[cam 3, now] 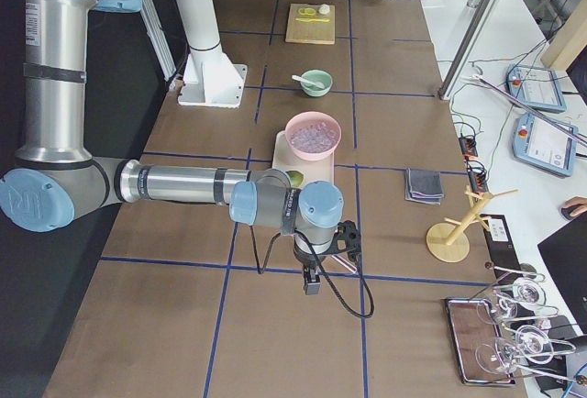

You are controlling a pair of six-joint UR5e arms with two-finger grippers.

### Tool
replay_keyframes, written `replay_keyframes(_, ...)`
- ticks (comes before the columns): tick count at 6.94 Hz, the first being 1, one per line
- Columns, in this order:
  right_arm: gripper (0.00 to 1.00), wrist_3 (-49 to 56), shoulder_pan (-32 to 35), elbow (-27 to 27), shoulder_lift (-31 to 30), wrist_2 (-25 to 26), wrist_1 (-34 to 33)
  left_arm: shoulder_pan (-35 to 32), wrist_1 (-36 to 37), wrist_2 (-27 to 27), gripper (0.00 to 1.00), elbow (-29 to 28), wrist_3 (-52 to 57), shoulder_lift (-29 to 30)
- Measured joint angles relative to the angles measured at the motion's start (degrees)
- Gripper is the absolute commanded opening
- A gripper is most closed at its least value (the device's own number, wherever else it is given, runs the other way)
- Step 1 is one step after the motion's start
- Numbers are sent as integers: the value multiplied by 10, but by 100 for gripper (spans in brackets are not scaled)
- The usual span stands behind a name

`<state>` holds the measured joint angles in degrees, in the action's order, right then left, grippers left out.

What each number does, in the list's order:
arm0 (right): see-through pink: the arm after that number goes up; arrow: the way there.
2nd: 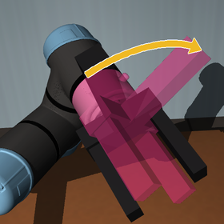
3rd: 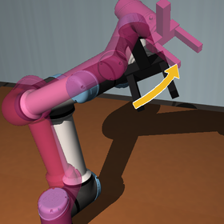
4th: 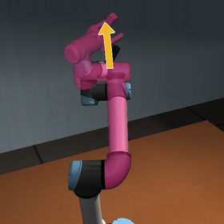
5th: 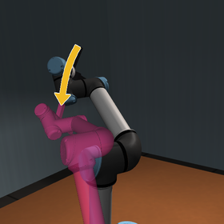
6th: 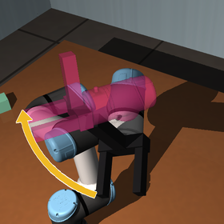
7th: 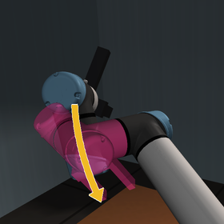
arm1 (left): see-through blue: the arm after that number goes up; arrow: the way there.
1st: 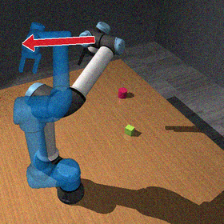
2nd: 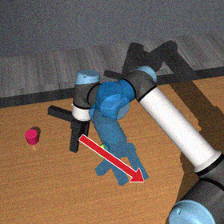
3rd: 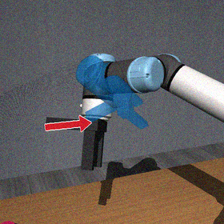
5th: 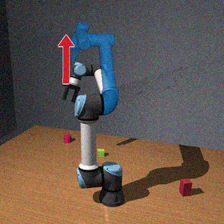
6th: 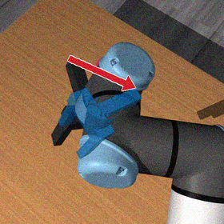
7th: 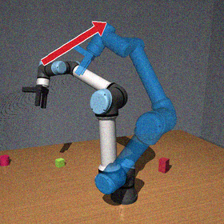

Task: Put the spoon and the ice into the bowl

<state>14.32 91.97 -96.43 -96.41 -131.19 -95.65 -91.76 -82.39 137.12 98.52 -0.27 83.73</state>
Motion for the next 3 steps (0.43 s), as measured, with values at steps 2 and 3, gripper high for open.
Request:
replay_keyframes(2,99,0,0,2,-2,-2,1,0,-1,0,100,-2,4,-3)
replay_keyframes(3,99,0,0,2,-3,-2,1,0,-3,-11,100,-4,6,-3)
